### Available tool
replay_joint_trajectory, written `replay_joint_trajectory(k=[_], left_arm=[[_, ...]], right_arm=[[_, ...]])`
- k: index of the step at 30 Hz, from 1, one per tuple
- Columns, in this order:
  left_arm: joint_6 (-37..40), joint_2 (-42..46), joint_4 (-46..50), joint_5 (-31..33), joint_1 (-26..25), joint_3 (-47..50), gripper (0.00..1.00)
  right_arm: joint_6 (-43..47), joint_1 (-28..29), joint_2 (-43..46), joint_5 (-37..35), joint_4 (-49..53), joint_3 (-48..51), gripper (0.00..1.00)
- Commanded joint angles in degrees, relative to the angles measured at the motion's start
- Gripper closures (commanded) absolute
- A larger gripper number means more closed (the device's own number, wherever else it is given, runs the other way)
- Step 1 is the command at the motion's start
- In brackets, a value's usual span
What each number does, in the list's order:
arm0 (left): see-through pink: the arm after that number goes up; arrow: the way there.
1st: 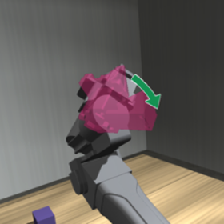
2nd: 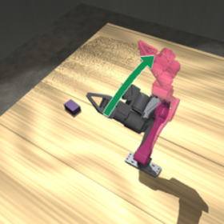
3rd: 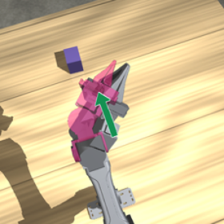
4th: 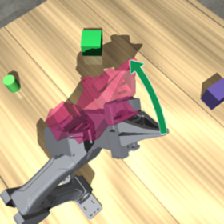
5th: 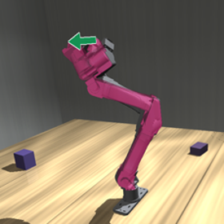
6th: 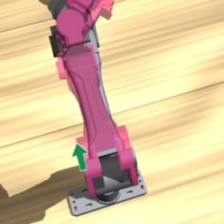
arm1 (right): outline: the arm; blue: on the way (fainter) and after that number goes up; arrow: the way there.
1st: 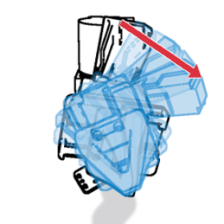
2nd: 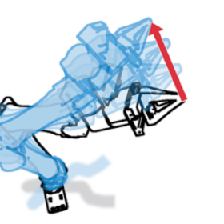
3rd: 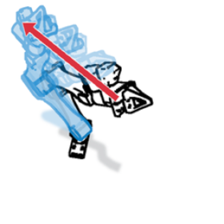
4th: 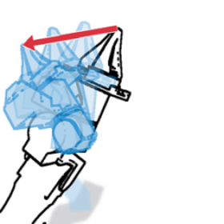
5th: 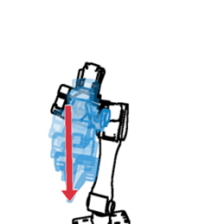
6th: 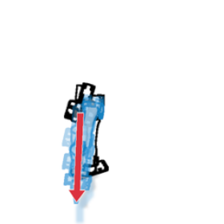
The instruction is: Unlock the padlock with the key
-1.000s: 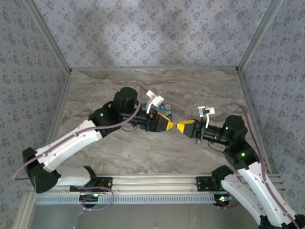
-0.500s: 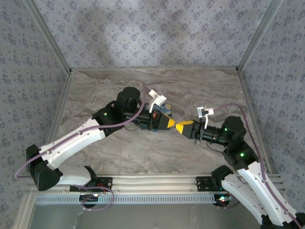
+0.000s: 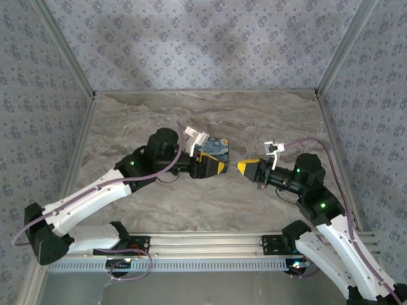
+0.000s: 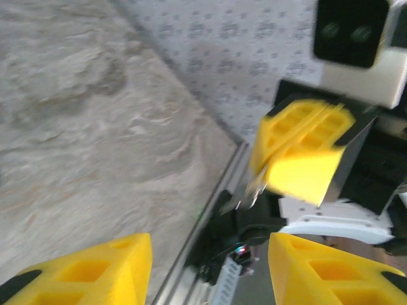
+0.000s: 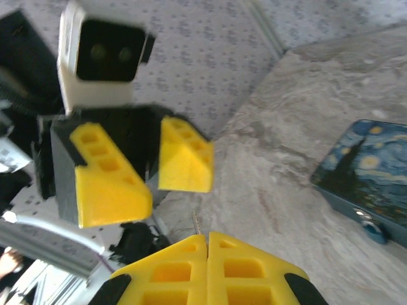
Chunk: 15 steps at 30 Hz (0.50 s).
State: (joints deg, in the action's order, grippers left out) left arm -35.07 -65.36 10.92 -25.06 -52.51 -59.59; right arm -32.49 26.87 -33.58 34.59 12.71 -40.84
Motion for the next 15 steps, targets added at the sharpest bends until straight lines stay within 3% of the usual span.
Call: replay_joint_trajectory(k=[1,8,15], left_arm=[[-1.8,3.9,0.3,9.3,0.1,5.6,0.48],[-8.8,6.4,-7.1,17.4,-3.1,19.9,0.43],[-9.4,2.1,-12.3,26.8,-6.5,24.7,0.20]], right_arm=[[3.4,-1.7,-2.6,-4.6,2.8,-3.6,1.00],[7.0,-4.9,-15.1,-10.7,-1.8,-7.5,1.00],[11.5,-6.3,-31.8,-15.9,-8.9,-12.7,1.00]])
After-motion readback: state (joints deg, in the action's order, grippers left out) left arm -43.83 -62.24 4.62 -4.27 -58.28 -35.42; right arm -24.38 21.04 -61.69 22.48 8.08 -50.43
